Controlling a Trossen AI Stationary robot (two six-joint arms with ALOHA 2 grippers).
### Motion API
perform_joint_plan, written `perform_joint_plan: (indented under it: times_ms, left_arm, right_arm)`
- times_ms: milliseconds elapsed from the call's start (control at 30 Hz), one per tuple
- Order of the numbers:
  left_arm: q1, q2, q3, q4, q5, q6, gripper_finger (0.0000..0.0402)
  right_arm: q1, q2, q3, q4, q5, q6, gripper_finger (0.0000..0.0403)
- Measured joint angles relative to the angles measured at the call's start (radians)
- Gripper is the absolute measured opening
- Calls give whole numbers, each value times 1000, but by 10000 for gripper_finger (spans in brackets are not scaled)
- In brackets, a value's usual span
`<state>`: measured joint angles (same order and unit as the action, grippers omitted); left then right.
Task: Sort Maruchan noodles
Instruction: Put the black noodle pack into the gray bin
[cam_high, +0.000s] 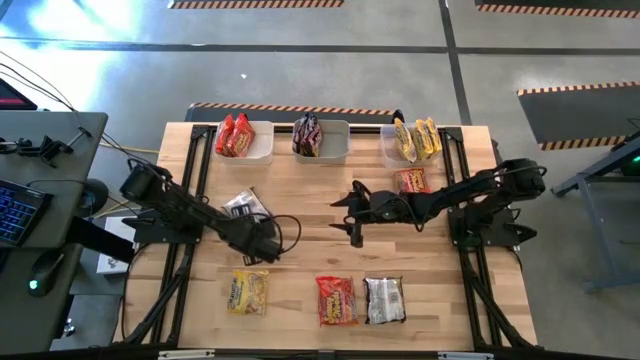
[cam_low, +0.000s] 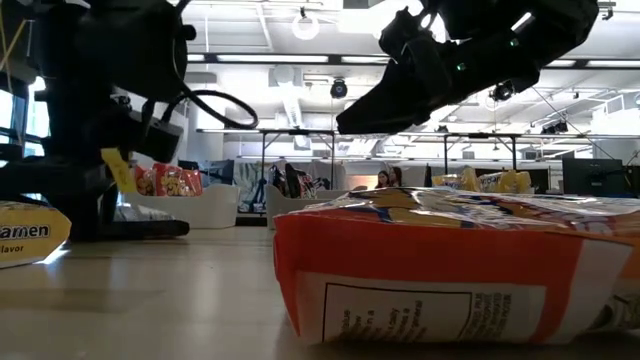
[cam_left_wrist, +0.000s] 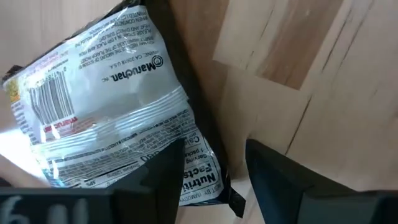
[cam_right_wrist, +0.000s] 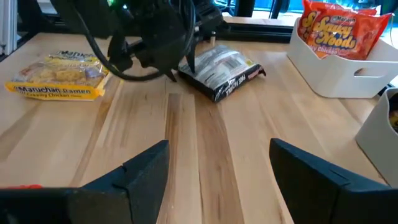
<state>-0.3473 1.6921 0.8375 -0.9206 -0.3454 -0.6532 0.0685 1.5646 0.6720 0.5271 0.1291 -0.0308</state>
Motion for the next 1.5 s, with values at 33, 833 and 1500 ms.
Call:
perform_joint_plan:
  times_ms: [33,833,1500]
  left_arm:
    - [1,10,1,-3,1,2,161]
    - [-20,-291,29,182,103,132,1]
    - [-20,-345,29,299,107,168,0]
  right_arm:
    - [0,0,0,-1,0,-2,261]
    - [-2,262,245,-22,-124,-197,309]
    - [-2,543,648,-201,-122,-420,304]
